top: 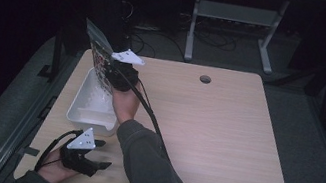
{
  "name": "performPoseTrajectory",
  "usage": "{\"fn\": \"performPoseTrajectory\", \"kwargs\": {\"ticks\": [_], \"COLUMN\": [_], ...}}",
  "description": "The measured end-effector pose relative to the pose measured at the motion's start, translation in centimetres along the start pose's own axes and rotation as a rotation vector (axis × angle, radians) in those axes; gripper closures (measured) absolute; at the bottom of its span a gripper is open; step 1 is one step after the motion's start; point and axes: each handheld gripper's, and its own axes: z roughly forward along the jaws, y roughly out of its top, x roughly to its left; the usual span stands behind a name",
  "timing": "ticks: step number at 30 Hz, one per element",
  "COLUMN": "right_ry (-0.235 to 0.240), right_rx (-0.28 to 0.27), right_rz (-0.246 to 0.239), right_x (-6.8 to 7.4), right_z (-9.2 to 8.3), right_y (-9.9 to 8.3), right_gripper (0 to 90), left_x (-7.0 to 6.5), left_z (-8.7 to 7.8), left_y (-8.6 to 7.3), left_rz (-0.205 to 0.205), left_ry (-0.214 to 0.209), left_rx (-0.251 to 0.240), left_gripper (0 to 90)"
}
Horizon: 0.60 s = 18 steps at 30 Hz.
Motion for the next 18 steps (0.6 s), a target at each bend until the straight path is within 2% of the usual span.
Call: {"fn": "performPoseTrajectory", "kwargs": {"ticks": [13,18], "right_ry": [-0.03,-0.039], "right_rx": [0.011,0.025], "right_rz": [0.048,0.02], "right_x": [-0.3,0.0], "right_z": [1.1,1.0], "right_y": [-2.1,-2.2], "right_gripper": [75.0,74.8], "left_x": [0.1,0.1], "left_z": [0.0,0.0], "left_y": [0.0,0.0], "left_rz": [0.003,0.002], "left_ry": [-0.005,-0.006], "left_rx": [0.003,0.003], "left_gripper": [25.6,25.6]}}
